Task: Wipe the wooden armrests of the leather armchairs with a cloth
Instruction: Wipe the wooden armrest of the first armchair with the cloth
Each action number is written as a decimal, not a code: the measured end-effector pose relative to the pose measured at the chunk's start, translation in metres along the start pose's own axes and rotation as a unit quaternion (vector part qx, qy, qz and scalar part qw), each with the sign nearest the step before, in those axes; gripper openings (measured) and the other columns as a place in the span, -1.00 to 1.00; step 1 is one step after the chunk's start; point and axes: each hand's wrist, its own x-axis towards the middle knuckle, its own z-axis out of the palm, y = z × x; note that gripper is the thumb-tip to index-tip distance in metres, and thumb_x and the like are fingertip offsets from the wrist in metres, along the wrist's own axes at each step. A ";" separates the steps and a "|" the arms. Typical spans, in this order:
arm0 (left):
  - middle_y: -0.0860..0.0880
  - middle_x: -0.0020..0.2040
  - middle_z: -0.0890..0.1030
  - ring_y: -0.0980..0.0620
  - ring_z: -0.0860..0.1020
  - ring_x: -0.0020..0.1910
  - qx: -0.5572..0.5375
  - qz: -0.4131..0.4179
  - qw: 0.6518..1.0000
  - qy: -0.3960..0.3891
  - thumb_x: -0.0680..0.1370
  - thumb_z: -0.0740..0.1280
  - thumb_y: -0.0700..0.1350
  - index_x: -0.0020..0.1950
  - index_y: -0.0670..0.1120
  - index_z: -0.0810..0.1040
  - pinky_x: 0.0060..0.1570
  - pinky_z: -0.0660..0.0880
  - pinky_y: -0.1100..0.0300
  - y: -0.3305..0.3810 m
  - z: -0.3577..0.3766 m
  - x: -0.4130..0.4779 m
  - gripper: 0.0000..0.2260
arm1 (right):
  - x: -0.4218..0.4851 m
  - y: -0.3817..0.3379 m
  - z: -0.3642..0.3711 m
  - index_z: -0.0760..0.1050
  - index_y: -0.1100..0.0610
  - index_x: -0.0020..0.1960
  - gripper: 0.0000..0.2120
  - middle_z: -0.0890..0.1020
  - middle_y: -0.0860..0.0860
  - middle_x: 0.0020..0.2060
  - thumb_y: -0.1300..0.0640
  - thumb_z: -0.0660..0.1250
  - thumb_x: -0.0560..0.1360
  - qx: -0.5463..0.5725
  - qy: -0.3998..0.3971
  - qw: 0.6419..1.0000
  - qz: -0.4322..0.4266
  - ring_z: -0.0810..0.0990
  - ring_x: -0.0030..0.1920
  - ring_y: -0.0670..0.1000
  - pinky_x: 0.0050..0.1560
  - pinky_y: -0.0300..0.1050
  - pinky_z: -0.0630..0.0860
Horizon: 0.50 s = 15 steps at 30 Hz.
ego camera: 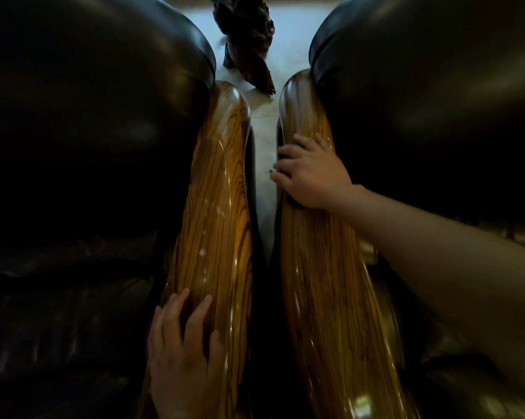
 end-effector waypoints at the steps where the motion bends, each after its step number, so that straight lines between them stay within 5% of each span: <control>1: -0.12 0.45 0.36 -0.18 0.32 0.45 -0.001 -0.002 1.000 0.003 0.48 0.18 0.06 0.38 0.03 0.41 0.44 0.19 -0.21 -0.001 0.001 0.001 -0.53 | 0.016 0.008 0.001 0.51 -0.10 0.34 -0.50 0.37 -0.04 0.49 -0.27 0.01 0.58 0.001 -0.002 1.000 0.023 0.13 0.55 0.13 0.50 0.27 -0.01; 8: -0.14 0.44 0.38 -0.19 0.32 0.44 0.008 0.002 1.000 0.010 0.48 0.18 0.06 0.38 0.03 0.41 0.42 0.20 -0.22 0.000 0.000 0.000 -0.54 | 0.027 0.026 0.006 0.28 0.17 0.51 -0.40 0.27 0.24 0.51 -0.17 0.11 0.60 0.044 0.097 0.974 0.199 0.17 0.51 0.30 0.51 0.23 0.07; 10: -0.14 0.44 0.38 -0.20 0.31 0.44 0.005 0.002 1.000 0.008 0.50 0.17 0.06 0.38 0.02 0.41 0.42 0.21 -0.23 0.001 -0.002 -0.001 -0.55 | -0.001 0.008 0.004 0.36 0.18 0.46 -0.40 0.33 0.28 0.48 -0.19 0.21 0.57 0.007 0.122 0.978 0.167 0.22 0.50 0.34 0.48 0.33 0.15; 13: -0.14 0.44 0.37 -0.22 0.33 0.44 0.003 -0.001 1.000 0.000 0.50 0.17 0.05 0.38 0.02 0.41 0.44 0.20 -0.25 0.001 -0.003 -0.001 -0.56 | -0.066 -0.023 0.010 0.17 -0.02 0.56 -0.34 0.17 0.04 0.58 -0.35 -0.03 0.58 0.042 0.060 0.991 0.115 0.02 0.59 0.19 0.52 0.25 0.11; 15: -0.13 0.44 0.36 -0.21 0.32 0.44 0.003 -0.006 1.000 -0.001 0.50 0.17 0.04 0.38 0.01 0.41 0.45 0.20 -0.26 0.001 -0.002 -0.002 -0.56 | -0.120 -0.039 0.024 0.19 -0.07 0.55 -0.37 0.16 -0.02 0.59 -0.36 -0.02 0.59 0.031 0.055 0.998 -0.011 -0.03 0.60 0.16 0.51 0.25 0.12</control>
